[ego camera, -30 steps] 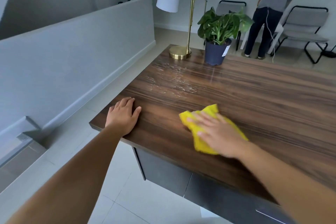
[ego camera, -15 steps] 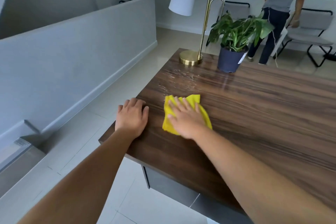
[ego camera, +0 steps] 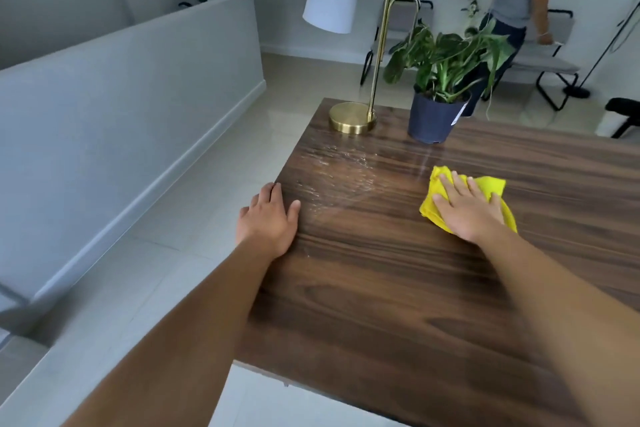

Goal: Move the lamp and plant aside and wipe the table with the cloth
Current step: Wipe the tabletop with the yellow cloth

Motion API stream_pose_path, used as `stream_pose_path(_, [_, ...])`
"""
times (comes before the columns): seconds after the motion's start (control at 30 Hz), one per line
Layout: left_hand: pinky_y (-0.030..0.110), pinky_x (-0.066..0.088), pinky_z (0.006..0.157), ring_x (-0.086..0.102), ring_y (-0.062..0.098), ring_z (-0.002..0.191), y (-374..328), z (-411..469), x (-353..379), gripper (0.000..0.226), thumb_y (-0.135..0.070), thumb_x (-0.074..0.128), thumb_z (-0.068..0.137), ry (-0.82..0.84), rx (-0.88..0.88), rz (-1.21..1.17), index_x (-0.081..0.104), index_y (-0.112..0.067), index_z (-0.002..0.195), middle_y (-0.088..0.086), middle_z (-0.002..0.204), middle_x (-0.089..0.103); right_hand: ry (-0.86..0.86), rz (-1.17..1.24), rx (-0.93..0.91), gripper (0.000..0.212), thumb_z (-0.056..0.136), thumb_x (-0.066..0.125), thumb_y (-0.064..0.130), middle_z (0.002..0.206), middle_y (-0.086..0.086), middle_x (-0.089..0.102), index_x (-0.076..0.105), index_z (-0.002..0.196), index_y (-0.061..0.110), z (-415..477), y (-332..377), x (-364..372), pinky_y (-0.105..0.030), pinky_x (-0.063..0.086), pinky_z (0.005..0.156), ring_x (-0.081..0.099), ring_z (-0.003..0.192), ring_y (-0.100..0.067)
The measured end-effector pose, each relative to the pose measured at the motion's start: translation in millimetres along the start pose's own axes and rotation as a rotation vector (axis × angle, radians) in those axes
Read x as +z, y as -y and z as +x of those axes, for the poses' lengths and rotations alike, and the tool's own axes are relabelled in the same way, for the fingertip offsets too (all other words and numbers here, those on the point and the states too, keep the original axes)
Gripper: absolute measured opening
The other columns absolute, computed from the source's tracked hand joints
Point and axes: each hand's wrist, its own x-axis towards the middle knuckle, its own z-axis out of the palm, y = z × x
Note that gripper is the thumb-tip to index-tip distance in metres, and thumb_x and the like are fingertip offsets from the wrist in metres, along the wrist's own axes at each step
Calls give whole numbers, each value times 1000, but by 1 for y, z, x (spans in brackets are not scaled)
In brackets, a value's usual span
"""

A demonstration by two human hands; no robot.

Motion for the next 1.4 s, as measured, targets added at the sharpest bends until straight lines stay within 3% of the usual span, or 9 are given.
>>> stream_pose_path(0.23, [40,23,117,24,23,146,6,-2,2,57,-41,22,100,-31,19,-40,23,-12,149,4,159,21,21,-23,-367,57,99,17,47,162,7,-5,2,151,32,-22,156,22,-53,-2,118,-5,149,-20])
stream_pose_path(0.37, [40,22,116,23,23,146,6,-5,0,57,-41,23,100,-30,25,-35,24,-12,149,5,159,21,-14,-31,-579,59,94,8,53,161,13,0,5,150,36,-82,134,32,-46,-1,119,-2,149,-12])
stream_pose_path(0.47, [42,22,117,23,23,146,4,-4,0,59,-43,21,100,-22,28,-30,22,-12,149,5,159,21,-34,-56,-486,70,82,-3,58,160,17,3,4,149,41,-85,68,28,-43,5,118,1,149,-10])
stream_pose_path(0.63, [42,22,118,22,22,146,2,-3,1,60,-45,20,99,-24,19,-29,21,-13,150,4,159,20,-16,-59,-41,56,100,20,43,162,9,-1,-2,150,34,-29,-41,5,-50,7,118,0,149,-16])
stream_pose_path(0.77, [42,23,118,23,21,146,3,-1,2,60,-46,20,99,-33,10,-19,20,-15,150,3,159,21,-5,42,155,57,99,15,47,162,8,-6,-2,151,33,23,-44,-9,-54,1,118,-5,149,-18])
stream_pose_path(0.87, [42,23,118,23,20,146,4,-1,3,60,-47,20,98,-36,4,-17,20,-16,150,2,159,21,16,51,88,58,98,15,48,161,8,-8,-3,151,34,51,8,-12,-55,0,117,-5,149,-19])
stream_pose_path(1.03, [41,24,117,26,20,144,4,-1,4,58,-47,24,98,-54,-17,-11,23,-18,149,0,158,24,53,-7,-379,55,99,18,45,162,8,-5,3,151,33,23,127,6,-53,-2,117,-4,149,-19])
stream_pose_path(1.17, [40,25,116,28,19,144,1,-2,3,57,-45,27,98,-67,-32,-17,25,-20,148,-2,157,27,68,-10,-654,52,100,19,43,161,14,0,7,150,37,-12,135,15,-47,-5,119,-3,149,-11])
stream_pose_path(1.4, [39,24,116,27,18,144,-1,-4,1,56,-45,24,98,-55,-51,1,24,-22,149,-4,157,26,-14,-9,-306,52,100,22,41,161,14,4,6,150,39,54,-24,-7,-47,9,118,4,148,-10])
